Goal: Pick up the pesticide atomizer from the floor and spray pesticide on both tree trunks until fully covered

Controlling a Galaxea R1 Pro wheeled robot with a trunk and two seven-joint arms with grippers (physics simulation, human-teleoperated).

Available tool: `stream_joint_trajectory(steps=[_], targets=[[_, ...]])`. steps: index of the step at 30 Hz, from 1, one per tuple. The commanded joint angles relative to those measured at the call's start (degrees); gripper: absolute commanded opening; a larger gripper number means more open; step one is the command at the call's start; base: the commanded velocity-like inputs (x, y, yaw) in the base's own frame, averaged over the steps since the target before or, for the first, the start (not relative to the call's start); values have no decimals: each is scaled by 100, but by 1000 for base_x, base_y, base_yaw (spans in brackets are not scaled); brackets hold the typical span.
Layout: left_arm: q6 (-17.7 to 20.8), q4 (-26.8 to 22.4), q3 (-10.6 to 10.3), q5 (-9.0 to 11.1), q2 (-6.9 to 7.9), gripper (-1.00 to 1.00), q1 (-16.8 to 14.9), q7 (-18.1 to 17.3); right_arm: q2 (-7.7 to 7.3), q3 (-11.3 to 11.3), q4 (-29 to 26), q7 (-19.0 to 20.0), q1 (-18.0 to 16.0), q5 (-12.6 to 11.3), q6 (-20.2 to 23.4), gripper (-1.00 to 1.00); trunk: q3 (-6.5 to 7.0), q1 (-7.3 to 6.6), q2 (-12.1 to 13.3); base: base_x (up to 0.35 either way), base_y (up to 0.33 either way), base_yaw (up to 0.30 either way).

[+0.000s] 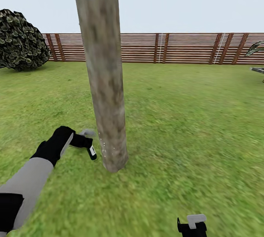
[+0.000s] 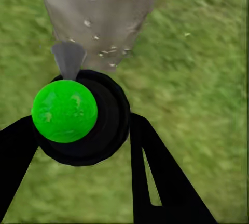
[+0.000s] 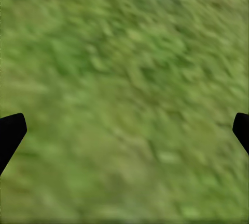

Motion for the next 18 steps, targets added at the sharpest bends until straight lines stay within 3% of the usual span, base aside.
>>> stream_joint_trajectory(steps=[1, 2, 3, 4, 6, 13, 18], targets=[[53, -13, -21, -26, 70, -100, -55, -32, 0, 11, 6, -52, -4, 58, -1, 100, -5, -1, -2, 0, 0, -46], [66, -16, -31, -26, 132, -100, -73, -33, 0, 11, 6, -50, -4, 58, -1, 100, -2, -1, -2, 0, 0, -110], [81, -19, -121, -26, 273, -100, -96, -39, 0, 11, 6, -47, -4, 58, -1, 100, 2, -1, -2, 0, 0, -211], [89, -20, -286, -26, 324, -100, -103, -41, 0, 11, 6, -48, -4, 58, -1, 100, 6, -1, -2, 0, 0, -245], [100, -28, -644, -11, 267, -100, -106, -43, 2, 11, 6, -53, -4, 56, 0, 100, 10, -1, -2, 0, -87, -130], [107, -29, -720, 26, 259, -100, -105, -43, 4, 11, 6, -53, -4, 58, -1, 100, 11, -1, -2, -15, -252, -7], [109, -29, -716, -4, 285, -100, -98, -43, 0, 11, 6, -50, -4, 58, -1, 100, 11, -1, -2, -238, -208, 0]])
